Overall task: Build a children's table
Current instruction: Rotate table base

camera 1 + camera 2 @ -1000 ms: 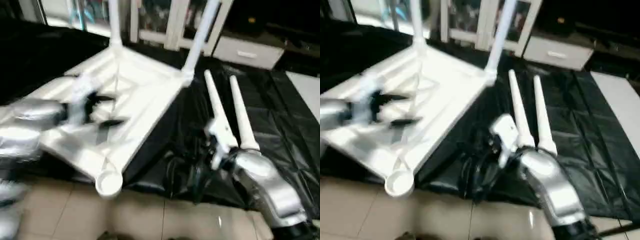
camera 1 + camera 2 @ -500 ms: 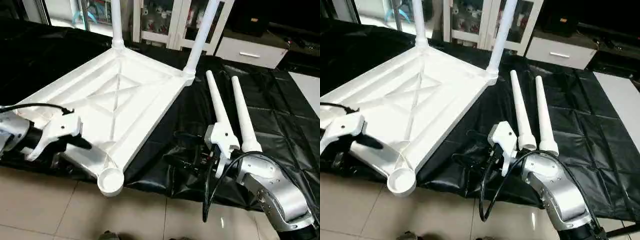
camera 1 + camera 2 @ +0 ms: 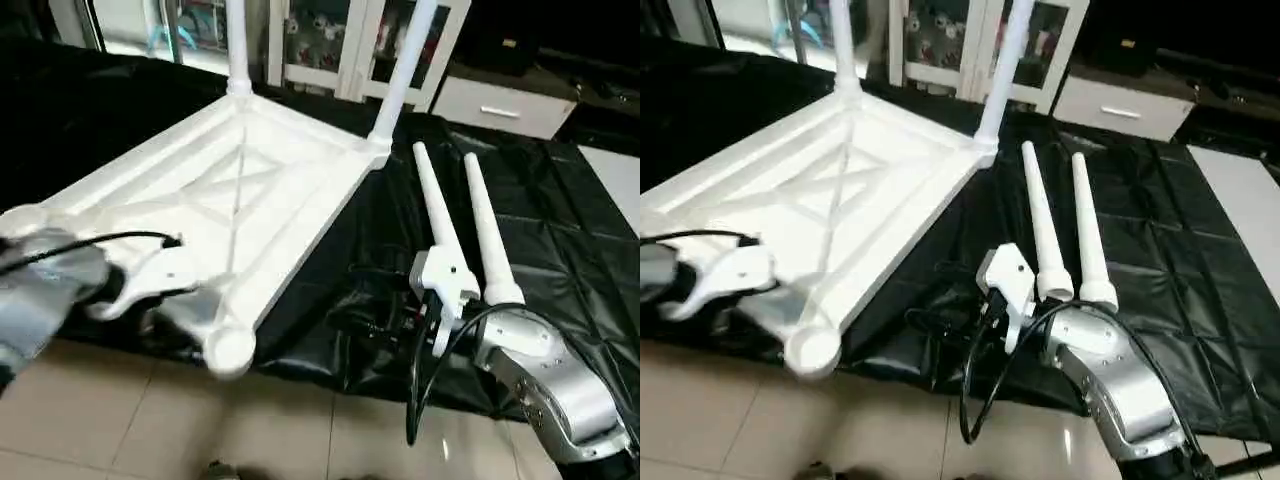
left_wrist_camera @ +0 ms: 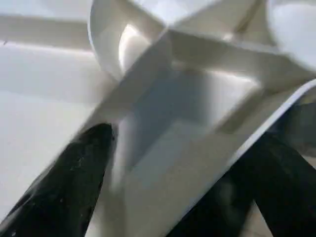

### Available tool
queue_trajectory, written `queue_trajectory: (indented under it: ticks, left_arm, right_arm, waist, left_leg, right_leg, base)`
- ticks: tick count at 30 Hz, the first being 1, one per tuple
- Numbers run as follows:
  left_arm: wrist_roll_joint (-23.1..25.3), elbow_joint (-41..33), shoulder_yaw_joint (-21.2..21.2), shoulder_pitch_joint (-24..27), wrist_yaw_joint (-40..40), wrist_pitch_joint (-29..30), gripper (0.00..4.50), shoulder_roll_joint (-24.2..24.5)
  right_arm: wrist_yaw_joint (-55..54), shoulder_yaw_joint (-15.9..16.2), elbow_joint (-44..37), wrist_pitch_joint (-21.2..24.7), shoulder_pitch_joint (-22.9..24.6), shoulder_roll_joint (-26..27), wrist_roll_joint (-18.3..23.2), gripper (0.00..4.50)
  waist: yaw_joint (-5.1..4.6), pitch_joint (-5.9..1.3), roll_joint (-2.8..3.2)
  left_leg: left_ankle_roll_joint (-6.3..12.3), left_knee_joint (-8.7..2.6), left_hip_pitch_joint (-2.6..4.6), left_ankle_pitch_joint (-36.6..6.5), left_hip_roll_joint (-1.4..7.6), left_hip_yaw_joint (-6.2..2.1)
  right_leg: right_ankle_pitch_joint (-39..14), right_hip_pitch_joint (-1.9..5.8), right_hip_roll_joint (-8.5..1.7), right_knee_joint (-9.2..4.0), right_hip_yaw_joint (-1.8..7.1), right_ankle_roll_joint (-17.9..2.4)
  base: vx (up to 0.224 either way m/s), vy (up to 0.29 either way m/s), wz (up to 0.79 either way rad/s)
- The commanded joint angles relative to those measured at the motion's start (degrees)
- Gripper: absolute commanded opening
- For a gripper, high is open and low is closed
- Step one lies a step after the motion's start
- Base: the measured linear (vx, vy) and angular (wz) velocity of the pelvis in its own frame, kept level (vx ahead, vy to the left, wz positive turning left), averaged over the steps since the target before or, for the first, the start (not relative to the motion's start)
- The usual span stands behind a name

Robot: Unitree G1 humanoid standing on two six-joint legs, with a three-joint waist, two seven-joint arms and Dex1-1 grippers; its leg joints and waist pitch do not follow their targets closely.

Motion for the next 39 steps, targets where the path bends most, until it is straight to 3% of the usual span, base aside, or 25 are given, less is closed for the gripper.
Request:
queue_trajectory:
  ticks: [1, 4, 7, 8, 10, 13, 15, 17, 20, 21, 24, 25, 26, 27, 29, 31, 32, 33, 34, 36, 39]
  left_arm:
    - [2.05, 1.88, -1.2, -1.87, 3.46, -1.86, 4.44, -1.72]
    - [4.64, 6.21, -2.66, -4.02, 7.86, -5.23, 4.44, -4.77]
    - [5.84, 12.92, -2.7, -7.26, 14.76, -7.47, 4.44, -10.17]
    - [6.48, 15.86, -2.46, -8.66, 17.49, -8.61, 4.44, -12.43]
    - [6.17, 21.11, -0.86, -11.08, 21.91, -9.4, 4.44, -17.2]
    - [6.89, 26.75, -0.29, -13.69, 27.56, -10.58, 4.44, -20.75]
    - [8.08, 32.74, -0.2, -16.29, 33.5, -11.92, 4.44, -23.54]
    - [9.04, 37.28, -0.38, -18.2, 37.4, -13.15, 4.44, -25.38]
    - [10.86, 44.99, -0.15, -21.63, 45.62, -15.15, 4.44, -27.92]
    - [11.27, 45.92, -0.2, -22.07, 46.62, -15.47, 4.44, -28.07]
    - [13.09, 49.12, -0.92, -24.01, 49.99, -17.42, 4.44, -27.95]
    - [13.13, 49.56, -0.75, -24.47, 50.02, -17.94, 4.44, -27.77]
    - [13.41, 47.5, -0.63, -24.17, 48.77, -18.68, 4.44, -26.28]
    - [12.52, 45.16, 0.14, -23.41, 46.97, -19.0, 4.44, -25.47]
    - [11.01, 42.78, 1.31, -22.57, 44.92, -19.2, 4.44, -24.84]
    - [4.49, 35.05, 5.09, -19.55, 38.28, -19.83, 4.44, -24.41]
    - [3.96, 34.53, 5.39, -19.35, 38.01, -19.64, 4.44, -24.5]
    - [-3.09, 27.66, 9.31, -16.77, 34.5, -17.03, 4.44, -25.58]
    - [-9.96, 20.83, 12.47, -14.2, 31.38, -14.85, 4.44, -26.56]
    - [-20.0, 10.27, 18.37, -10.15, 32.19, -6.93, 4.44, -29.56]
    - [-22.05, 6.02, 20.58, -7.58, 36.47, -2.08, 4.44, -31.66]
  right_arm:
    - [-0.18, -0.27, -0.08, -0.06, -0.36, -0.6, -0.45, 3.73]
    - [-0.48, -0.46, 0.01, -0.15, -0.44, -0.56, -0.61, 3.73]
    - [-0.9, -0.67, 0.23, -0.19, -0.66, -0.34, -0.77, 3.73]
    - [-1.11, -0.76, 0.32, -0.22, -0.73, -0.23, -0.85, 3.73]
    - [-1.44, -0.86, 0.46, -0.27, -0.75, -0.06, -0.99, 3.73]
    - [-1.83, -0.87, 0.55, -0.29, -0.55, 0.04, -1.24, 3.73]
    - [-2.23, -0.87, 0.81, -0.41, -0.5, 0.22, -1.55, 3.73]
    - [-2.83, -0.89, 1.21, -0.44, -0.67, 0.49, -1.94, 3.73]
    - [-4.02, -0.93, 1.97, -0.62, -1.23, 1.0, -2.6, 3.73]
    - [-4.09, -0.95, 1.99, -0.63, -1.28, 1.07, -2.6, 3.73]
    - [-4.47, -1.07, 1.08, -0.3, -1.11, 1.21, -2.42, 3.73]
    - [-4.65, -1.19, 0.49, -0.1, -0.85, 1.23, -2.27, 3.73]
    - [-5.21, -1.74, -0.74, 0.3, -0.02, 1.43, -1.73, 3.73]
    - [-5.63, -2.16, -1.33, 0.52, 0.44, 1.62, -1.36, 3.73]
    - [-6.18, -2.7, -1.91, 0.88, 0.89, 1.98, -0.85, 3.73]
    - [-7.88, -4.35, -3.02, 2.05, 1.54, 3.07, 0.46, 3.73]
    - [-7.97, -4.44, -3.06, 2.12, 1.55, 3.13, 0.54, 3.73]
    - [-9.16, -5.63, -3.47, 3.01, 1.7, 3.91, 1.63, 3.73]
    - [-10.6, -6.71, -3.93, 4.11, 1.84, 4.62, 2.52, 3.73]
    - [-13.57, -8.83, -4.3, 5.93, 1.52, 5.97, 3.89, 3.73]
    - [-16.45, -10.0, -4.17, 6.77, 0.91, 6.94, 3.49, 3.73]
  waist:
    - [-0.06, -3.31, 1.53]
    - [0.2, -3.12, 1.54]
    - [0.57, -3.24, 1.43]
    - [0.81, -3.32, 1.77]
    - [1.09, -3.37, 1.48]
    - [1.26, -3.57, 1.33]
    - [1.31, -3.65, 1.15]
    - [1.29, -3.86, 0.89]
    - [1.21, -3.87, 1.04]
    - [1.29, -4.1, 0.83]
    - [1.23, -4.17, 1.72]
    - [1.19, -4.22, 1.41]
    - [1.25, -4.26, 2.34]
    - [1.12, -4.43, 1.96]
    - [1.18, -4.49, 2.25]
    - [1.13, -4.44, 2.34]
    - [1.1, -4.39, 2.33]
    - [1.25, -4.39, 2.64]
    - [1.35, -4.25, 2.53]
    - [1.23, -4.23, 2.59]
    - [0.74, -3.95, 2.31]
  left_leg:
    - [-2.67, -4.64, 1.0, -16.16, 1.11, -0.12]
    - [-2.49, -4.56, 1.56, -18.61, 1.13, -0.04]
    - [-2.72, -4.61, 1.39, -19.67, 1.12, -0.22]
    - [-2.78, -4.57, 1.46, -19.95, 1.14, -0.33]
    - [-2.65, -4.38, 1.82, -20.76, 1.1, -0.19]
    - [-2.46, -4.49, 1.16, -19.76, 1.08, -0.49]
    - [-2.37, -4.39, 1.19, -19.74, 1.05, -0.49]
    - [-1.82, -4.3, 0.32, -16.54, 0.96, -0.68]
    - [-1.62, -4.19, 0.46, -16.71, 0.88, -0.66]
    - [-1.38, -4.05, 0.42, -15.87, 0.93, -0.73]
    - [-1.37, -4.11, 0.2, -13.78, 0.95, -0.92]
    - [-1.26, -3.97, 0.33, -12.94, 0.96, -0.79]
    - [-1.39, -3.97, 0.47, -12.19, 1.07, -0.83]
    - [-1.41, -3.85, 0.38, -10.5, 1.05, -0.78]
    - [-1.3, -3.72, 0.51, -8.6, 1.05, -0.62]
    - [-1.32, -3.8, 0.51, -8.14, 1.05, -0.53]
    - [-1.44, -3.84, 0.64, -8.53, 1.13, -0.34]
    - [-2.06, -3.85, 0.7, -8.97, 1.26, -0.36]
    - [-2.5, -3.92, 0.7, -9.69, 1.25, -0.14]
    - [-2.96, -3.94, 0.71, -10.49, 1.25, -0.05]
    - [-2.38, -3.96, 0.49, -12.56, 0.99, 0.11]
  right_leg:
    - [-14.91, 2.14, -3.22, -4.38, 2.62, -9.1]
    - [-18.04, 1.49, -3.15, -4.93, 2.72, -8.56]
    - [-20.78, 1.64, -3.27, -5.14, 2.82, -7.9]
    - [-21.11, 1.63, -3.36, -5.17, 2.79, -7.7]
    - [-22.18, 1.3, -3.37, -5.48, 2.87, -7.18]
    - [-22.22, 1.77, -3.46, -5.49, 2.74, -6.73]
    - [-22.21, 1.71, -3.46, -5.55, 2.71, -6.41]
    - [-19.53, 2.29, -3.5, -5.21, 2.63, -5.97]
    - [-19.32, 2.06, -3.42, -5.49, 2.57, -5.86]
    - [-17.73, 2.33, -3.54, -5.16, 2.58, -6.17]
    - [-12.86, 2.57, -3.33, -4.67, 2.52, -6.88]
    - [-10.15, 2.57, -3.28, -4.45, 2.54, -7.8]
    - [-7.27, 2.57, -3.3, -4.16, 2.57, -8.94]
    - [-3.2, 2.87, -3.06, -3.58, 2.46, -10.02]
    - [1.31, 2.94, -3.08, -3.14, 2.47, -11.55]
    - [3.4, 3.07, -3.08, -2.88, 2.43, -12.96]
    - [3.76, 2.97, -3.06, -2.83, 2.42, -13.85]
    - [4.18, 2.99, -3.21, -2.52, 2.43, -14.95]
    - [3.87, 2.88, -3.14, -2.54, 2.42, -15.61]
    - [3.37, 3.05, -3.17, -2.27, 2.4, -15.84]
    - [-1.42, 3.05, -2.97, -3.07, 2.49, -14.34]
  base:
    - [0.0, 0.0, 0.0]
    - [0.0, 0.0, 0.0]
    - [0.0, 0.0, 0.0]
    - [0.0, 0.0, 0.0]
    - [0.0, 0.0, 0.0]
    - [0.0, 0.0, 0.0]
    - [0.0, 0.0, 0.0]
    - [0.0, 0.0, 0.0]
    - [0.0, 0.0, 0.0]
    - [0.0, 0.0, 0.0]
    - [0.0, 0.0, 0.0]
    - [0.0, 0.0, 0.0]
    - [0.0, 0.0, 0.0]
    - [0.0, 0.0, 0.0]
    - [0.0, 0.0, 0.0]
    - [0.0, 0.0, 0.0]
    - [0.0, 0.0, 0.0]
    - [0.0, 0.0, 0.0]
    - [0.0, 0.0, 0.0]
    - [0.0, 0.0, 0.0]
    - [0.0, 0.0, 0.0]
